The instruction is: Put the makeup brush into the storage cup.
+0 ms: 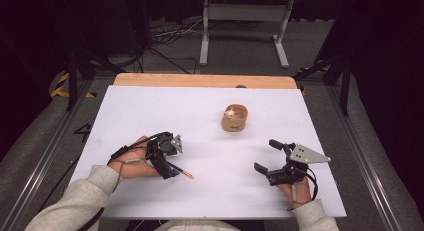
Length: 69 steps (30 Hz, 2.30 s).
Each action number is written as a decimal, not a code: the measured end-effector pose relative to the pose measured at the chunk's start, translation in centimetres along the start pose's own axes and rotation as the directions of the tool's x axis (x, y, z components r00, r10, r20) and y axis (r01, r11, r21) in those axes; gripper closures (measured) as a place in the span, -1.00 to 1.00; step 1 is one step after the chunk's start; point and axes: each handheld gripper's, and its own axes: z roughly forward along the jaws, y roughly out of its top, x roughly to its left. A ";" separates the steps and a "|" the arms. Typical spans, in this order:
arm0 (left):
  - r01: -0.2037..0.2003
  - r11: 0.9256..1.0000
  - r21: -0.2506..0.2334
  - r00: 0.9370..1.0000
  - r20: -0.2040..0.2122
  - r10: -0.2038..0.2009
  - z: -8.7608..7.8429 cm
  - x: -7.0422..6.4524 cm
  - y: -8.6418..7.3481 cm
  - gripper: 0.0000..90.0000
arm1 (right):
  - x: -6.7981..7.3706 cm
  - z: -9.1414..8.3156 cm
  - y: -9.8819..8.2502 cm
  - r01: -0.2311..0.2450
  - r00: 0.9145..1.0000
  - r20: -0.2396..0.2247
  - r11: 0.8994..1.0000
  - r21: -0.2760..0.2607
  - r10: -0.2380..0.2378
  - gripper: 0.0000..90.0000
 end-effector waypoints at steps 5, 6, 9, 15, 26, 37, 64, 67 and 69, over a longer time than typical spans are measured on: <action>-0.014 1.000 0.028 1.000 0.001 0.014 0.3 0.0 0.1 -0.51 | 0.0 0.0 0.0 -0.001 1.000 -0.003 1.000 0.000 0.001 -0.99; -0.015 0.999 0.032 1.000 -0.001 0.015 0.3 -0.1 0.1 -0.47 | 0.0 0.0 0.0 -0.003 1.000 -0.003 1.000 0.000 0.003 -0.99; -0.010 0.999 0.038 1.000 -0.001 0.010 0.4 -0.1 0.1 -0.38 | 0.0 0.0 0.0 -0.004 1.000 -0.005 1.000 -0.002 0.004 -0.99; -0.026 0.998 0.061 1.000 0.013 0.025 0.7 0.0 0.0 -0.18 | 0.0 0.0 0.0 -0.007 1.000 -0.006 1.000 -0.002 0.007 -0.99; -0.055 0.994 0.096 0.998 0.048 0.050 0.5 -0.4 0.5 0.20 | -0.2 0.0 -0.1 -0.036 0.999 -0.012 0.999 -0.005 0.036 -0.99; -0.082 0.987 0.136 0.996 0.057 0.075 0.4 -0.5 0.7 0.65 | -0.3 0.2 -0.1 -0.063 0.998 -0.023 0.998 0.002 0.063 -0.98; -0.081 0.987 0.141 0.996 0.042 0.076 -0.3 -0.7 1.1 0.84 | 0.0 0.3 0.0 -0.050 0.998 -0.025 0.999 0.019 0.050 -0.97; -0.076 0.990 0.118 0.997 0.038 0.072 -0.9 -0.7 1.1 0.84 | 0.0 0.3 0.0 -0.049 0.998 -0.025 0.999 0.019 0.049 -0.97; -0.070 0.993 0.098 0.997 0.036 0.067 -1.3 -0.6 1.1 0.84 | 0.0 0.3 0.0 -0.049 0.998 -0.026 0.999 0.021 0.050 -0.97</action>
